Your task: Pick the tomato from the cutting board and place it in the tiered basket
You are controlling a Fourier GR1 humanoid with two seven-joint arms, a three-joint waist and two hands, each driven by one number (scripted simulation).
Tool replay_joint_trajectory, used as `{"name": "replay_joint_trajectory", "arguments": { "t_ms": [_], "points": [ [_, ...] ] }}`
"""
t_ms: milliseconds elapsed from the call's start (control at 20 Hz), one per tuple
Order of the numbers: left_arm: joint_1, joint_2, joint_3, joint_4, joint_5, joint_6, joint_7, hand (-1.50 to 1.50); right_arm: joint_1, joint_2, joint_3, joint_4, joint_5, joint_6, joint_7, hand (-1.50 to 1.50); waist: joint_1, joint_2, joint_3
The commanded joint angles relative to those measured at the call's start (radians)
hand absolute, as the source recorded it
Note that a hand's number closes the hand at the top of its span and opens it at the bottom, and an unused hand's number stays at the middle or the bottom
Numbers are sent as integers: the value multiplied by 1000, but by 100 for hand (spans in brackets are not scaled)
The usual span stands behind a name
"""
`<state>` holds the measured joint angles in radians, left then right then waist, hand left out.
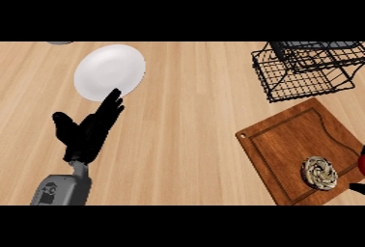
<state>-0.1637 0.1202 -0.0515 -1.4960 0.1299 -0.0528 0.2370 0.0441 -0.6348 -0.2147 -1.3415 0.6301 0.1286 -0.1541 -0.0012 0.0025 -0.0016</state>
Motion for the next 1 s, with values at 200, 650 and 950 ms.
{"name": "replay_joint_trajectory", "arguments": {
  "t_ms": [200, 650, 950],
  "points": [
    [13, -21, -8, 0, -8, 16, 13, 0, -54, -228, -338, 53, -350, 305, -65, 150, -22, -10, 0],
    [-42, 39, 58, 6, 45, -49, 32, 0, -181, -362, -525, -43, -511, 405, 47, 150, -7, -5, 1],
    [-1, -38, -4, 49, -31, -1, -47, 0, -340, -393, -459, -114, -539, 380, 226, 150, 11, -1, 0]
  ]
}}
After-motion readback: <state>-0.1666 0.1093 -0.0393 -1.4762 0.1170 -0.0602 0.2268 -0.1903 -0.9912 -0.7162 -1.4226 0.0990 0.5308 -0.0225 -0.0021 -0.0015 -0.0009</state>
